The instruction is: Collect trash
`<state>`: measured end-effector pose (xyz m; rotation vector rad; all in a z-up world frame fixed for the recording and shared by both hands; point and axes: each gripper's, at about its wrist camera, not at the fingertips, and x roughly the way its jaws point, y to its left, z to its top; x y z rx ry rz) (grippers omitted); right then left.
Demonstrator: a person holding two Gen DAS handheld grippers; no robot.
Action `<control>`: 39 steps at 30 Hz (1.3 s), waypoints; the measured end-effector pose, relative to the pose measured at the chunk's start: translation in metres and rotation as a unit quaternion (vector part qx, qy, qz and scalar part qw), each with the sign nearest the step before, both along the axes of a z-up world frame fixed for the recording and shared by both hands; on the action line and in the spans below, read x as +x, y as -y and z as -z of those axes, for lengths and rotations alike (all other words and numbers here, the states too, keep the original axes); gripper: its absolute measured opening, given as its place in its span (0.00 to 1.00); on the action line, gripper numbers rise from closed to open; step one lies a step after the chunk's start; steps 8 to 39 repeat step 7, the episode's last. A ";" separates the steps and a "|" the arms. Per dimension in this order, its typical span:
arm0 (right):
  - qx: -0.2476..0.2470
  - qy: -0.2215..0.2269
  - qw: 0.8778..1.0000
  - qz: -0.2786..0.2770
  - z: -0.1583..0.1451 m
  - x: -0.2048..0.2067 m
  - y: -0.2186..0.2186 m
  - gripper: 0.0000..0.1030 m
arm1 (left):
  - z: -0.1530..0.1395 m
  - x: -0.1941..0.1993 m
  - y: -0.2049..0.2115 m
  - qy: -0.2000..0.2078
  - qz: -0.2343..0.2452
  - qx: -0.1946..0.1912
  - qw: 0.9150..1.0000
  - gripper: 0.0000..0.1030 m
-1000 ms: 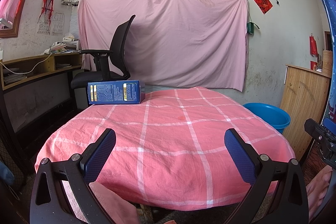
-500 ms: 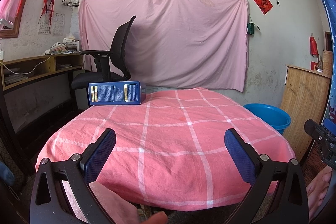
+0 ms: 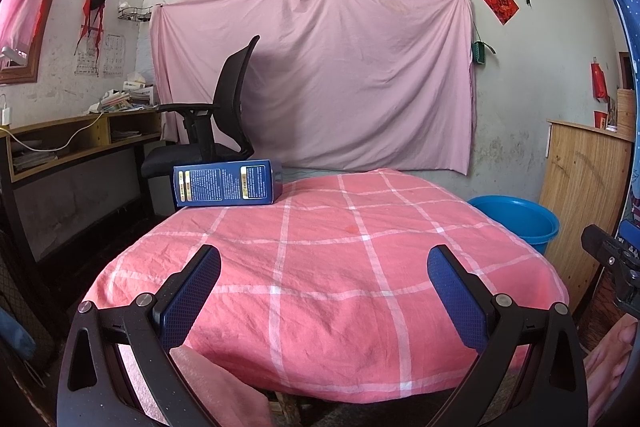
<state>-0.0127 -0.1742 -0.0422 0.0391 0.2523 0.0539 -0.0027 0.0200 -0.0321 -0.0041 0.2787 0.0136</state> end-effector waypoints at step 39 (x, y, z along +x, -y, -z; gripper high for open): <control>0.000 0.000 1.000 0.001 0.000 0.000 -0.003 1.00 | 0.000 0.001 0.000 -0.002 -0.001 -0.001 1.000 0.98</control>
